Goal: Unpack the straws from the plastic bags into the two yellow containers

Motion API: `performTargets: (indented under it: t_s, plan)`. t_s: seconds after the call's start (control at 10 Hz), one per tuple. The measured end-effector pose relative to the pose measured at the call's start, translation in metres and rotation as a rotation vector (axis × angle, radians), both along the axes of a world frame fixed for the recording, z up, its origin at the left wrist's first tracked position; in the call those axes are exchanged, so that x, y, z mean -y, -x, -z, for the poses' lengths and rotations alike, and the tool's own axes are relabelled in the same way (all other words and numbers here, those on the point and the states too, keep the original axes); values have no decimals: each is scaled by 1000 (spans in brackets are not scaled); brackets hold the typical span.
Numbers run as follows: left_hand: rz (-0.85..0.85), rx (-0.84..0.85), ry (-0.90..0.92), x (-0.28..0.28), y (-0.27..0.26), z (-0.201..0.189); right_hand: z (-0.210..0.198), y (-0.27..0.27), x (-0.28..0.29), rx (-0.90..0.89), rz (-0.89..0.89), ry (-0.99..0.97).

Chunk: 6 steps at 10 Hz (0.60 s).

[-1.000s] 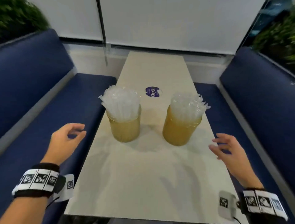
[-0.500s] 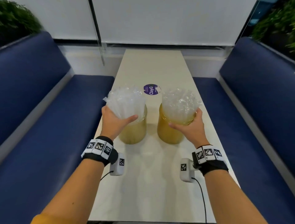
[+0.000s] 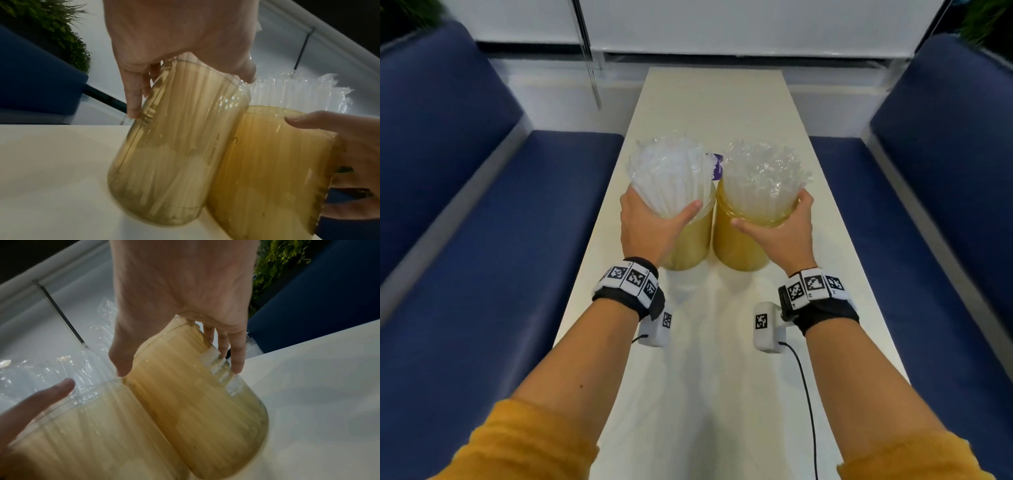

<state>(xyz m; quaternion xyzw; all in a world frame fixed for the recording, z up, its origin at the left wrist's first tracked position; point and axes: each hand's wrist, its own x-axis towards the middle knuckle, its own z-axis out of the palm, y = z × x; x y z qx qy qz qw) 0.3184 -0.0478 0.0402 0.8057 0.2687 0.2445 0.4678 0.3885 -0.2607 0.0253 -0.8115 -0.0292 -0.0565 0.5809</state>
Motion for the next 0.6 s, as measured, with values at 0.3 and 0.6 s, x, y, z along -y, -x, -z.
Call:
performTargets:
  t_s: [0.3, 0.6]
  plan:
    - [1, -71, -32, -3, -50, -10, -12, -48, -12, -19, 9, 51]
    - [117, -165, 10, -27, -14, -10, -18, -23, 15, -169, -119, 122]
